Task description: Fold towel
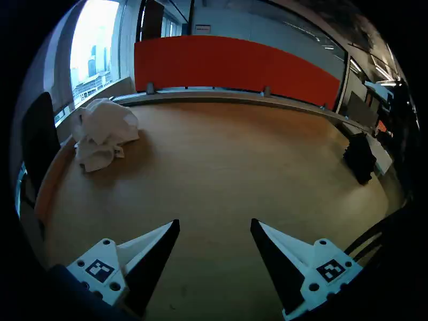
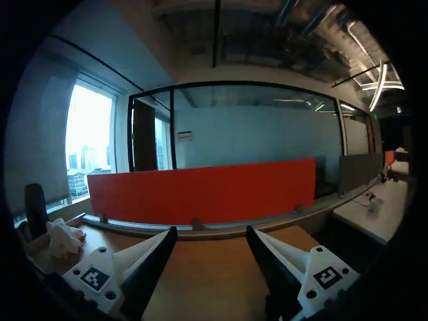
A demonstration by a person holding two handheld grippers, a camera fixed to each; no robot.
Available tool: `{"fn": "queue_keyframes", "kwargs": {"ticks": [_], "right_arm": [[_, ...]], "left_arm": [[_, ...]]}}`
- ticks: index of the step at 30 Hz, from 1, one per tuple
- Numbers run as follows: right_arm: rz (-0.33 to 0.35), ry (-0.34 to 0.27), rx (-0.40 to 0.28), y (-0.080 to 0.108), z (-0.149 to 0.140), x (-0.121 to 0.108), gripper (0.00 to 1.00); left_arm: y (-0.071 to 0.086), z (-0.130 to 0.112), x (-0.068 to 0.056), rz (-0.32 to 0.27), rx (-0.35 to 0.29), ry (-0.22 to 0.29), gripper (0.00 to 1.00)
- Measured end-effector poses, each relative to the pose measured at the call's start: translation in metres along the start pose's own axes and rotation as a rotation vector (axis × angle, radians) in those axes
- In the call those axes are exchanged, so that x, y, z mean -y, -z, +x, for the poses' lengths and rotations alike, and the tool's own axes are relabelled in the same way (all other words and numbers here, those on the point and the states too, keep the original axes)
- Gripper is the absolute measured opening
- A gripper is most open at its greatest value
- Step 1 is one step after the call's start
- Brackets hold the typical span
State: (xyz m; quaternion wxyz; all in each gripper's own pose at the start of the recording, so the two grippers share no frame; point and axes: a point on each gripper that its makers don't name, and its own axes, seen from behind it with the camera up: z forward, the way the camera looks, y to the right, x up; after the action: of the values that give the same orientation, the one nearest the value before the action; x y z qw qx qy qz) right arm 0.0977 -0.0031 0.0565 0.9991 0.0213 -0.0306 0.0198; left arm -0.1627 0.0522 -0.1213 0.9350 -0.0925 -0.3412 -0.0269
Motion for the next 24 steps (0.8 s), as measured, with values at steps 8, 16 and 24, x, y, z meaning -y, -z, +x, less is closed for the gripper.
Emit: {"fn": "queue_keyframes", "kwargs": {"ticks": [8, 16, 24], "right_arm": [[0.003, 0.013, 0.000, 0.012, -0.010, 0.008, 1.00], [-0.012, 0.005, 0.003, 0.027, -0.019, 0.008, 0.99], [-0.014, 0.004, 0.014, 0.034, -0.028, 0.008, 1.00]], "left_arm": [[0.000, 0.003, -0.003, -0.007, -0.013, -0.003, 0.99], [0.001, 0.004, -0.004, -0.008, -0.028, 0.004, 0.99], [0.006, 0.029, 0.000, 0.011, -0.104, 0.023, 0.99]]}}
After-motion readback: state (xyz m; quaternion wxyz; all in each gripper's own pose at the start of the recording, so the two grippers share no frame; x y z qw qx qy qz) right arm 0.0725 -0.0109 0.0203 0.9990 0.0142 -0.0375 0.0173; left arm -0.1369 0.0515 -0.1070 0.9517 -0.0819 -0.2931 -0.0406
